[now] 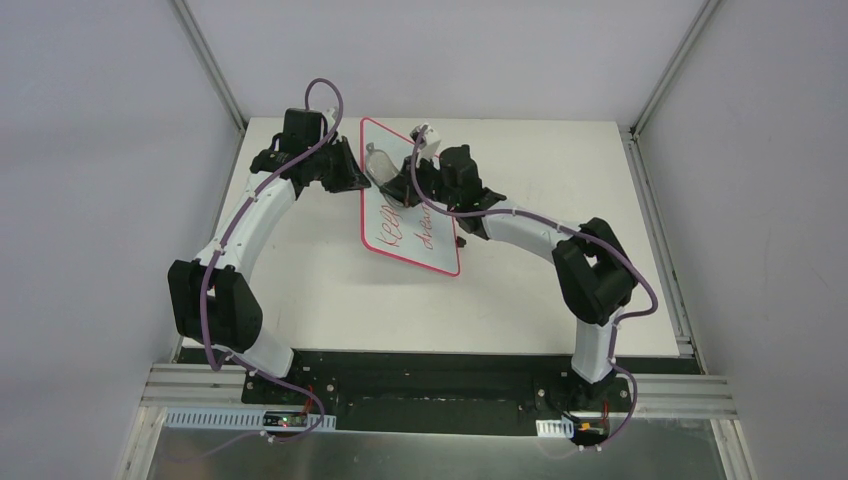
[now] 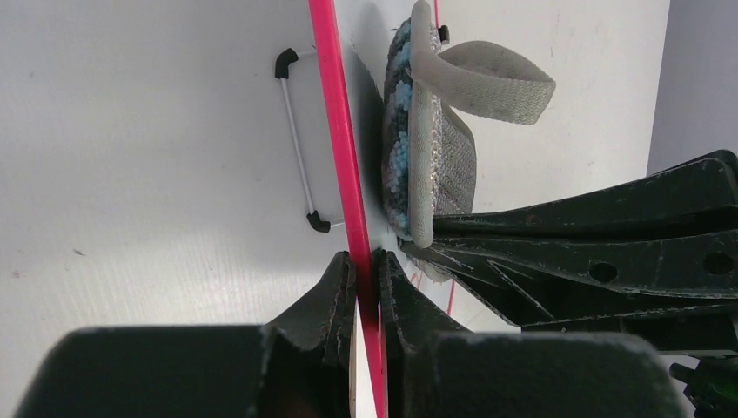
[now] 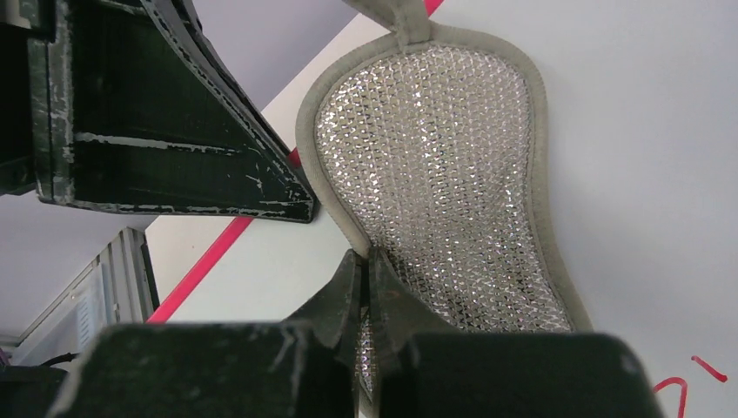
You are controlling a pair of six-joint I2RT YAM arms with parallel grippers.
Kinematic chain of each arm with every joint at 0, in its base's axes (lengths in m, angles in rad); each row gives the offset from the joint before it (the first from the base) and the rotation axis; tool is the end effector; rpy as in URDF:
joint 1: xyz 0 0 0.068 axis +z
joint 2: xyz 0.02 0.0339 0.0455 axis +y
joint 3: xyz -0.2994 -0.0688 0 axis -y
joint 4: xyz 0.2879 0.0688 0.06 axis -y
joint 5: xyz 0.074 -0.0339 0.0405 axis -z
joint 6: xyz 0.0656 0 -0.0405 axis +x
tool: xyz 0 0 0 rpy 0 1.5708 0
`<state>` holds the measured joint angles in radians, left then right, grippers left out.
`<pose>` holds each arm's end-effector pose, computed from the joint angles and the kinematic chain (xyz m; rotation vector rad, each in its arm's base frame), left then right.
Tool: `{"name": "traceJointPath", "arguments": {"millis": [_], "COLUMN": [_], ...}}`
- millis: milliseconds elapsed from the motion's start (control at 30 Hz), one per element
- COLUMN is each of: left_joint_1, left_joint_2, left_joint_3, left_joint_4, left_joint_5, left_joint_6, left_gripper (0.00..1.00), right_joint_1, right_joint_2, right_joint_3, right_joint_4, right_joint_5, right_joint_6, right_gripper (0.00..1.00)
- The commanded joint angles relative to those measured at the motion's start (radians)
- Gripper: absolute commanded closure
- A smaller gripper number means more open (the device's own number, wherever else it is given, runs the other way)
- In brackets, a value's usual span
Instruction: Erase the whiteboard
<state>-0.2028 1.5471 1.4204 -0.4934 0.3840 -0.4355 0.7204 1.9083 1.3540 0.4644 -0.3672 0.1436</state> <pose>0.4023 -0.1078 0.3576 -0.0374 2.2466 -0.7737 0.3829 0.3675 0.2833 -0.7694 1.5667 0.9487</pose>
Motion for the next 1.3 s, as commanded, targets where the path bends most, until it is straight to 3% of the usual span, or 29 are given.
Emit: {"name": "traceJointPath", "arguments": {"millis": [0, 133, 267, 467, 633, 833, 1033, 1167, 1267], "left_joint_1": [-0.026, -0.026, -0.026, -0.026, -0.026, -0.026, -0.026, -0.026, -0.026], "left_joint_2": [0.000, -0.007, -0.011, -0.016, -0.016, -0.012, -0.008, -0.008, -0.011], "left_joint_3": [-0.008, -0.007, -0.008, -0.011, -0.012, -0.012, -0.011, -0.011, -0.011], "left_joint_4": [0.032, 0.032, 0.032, 0.033, 0.035, 0.036, 0.035, 0.035, 0.035], "left_joint_5": [0.018, 0.015, 0.015, 0.018, 0.018, 0.018, 0.016, 0.016, 0.017], "left_joint_6": [0.037, 0.038, 0.038, 0.037, 0.037, 0.035, 0.037, 0.037, 0.037], "left_gripper": [1.00, 1.00, 1.00, 1.00, 1.00, 1.00, 1.00, 1.00, 1.00], "right_joint_1": [0.064, 0.026, -0.059, -0.099, -0.080, 0.029, 0.075, 0.089, 0.078], "right_joint_2": [0.019, 0.055, 0.112, 0.177, 0.144, 0.042, 0.012, 0.036, 0.058], "right_joint_3": [-0.020, 0.002, 0.032, 0.112, 0.088, -0.002, -0.046, -0.033, -0.021], "right_joint_4": [-0.047, -0.109, -0.160, -0.316, -0.249, -0.078, 0.125, 0.153, 0.122], "right_joint_5": [-0.099, 0.031, 0.063, 0.162, 0.054, -0.145, -0.315, -0.323, -0.231], "right_joint_6": [0.018, 0.059, 0.171, 0.200, 0.175, 0.039, 0.170, 0.203, 0.224], "right_gripper": [1.00, 1.00, 1.00, 1.00, 1.00, 1.00, 1.00, 1.00, 1.00]}}
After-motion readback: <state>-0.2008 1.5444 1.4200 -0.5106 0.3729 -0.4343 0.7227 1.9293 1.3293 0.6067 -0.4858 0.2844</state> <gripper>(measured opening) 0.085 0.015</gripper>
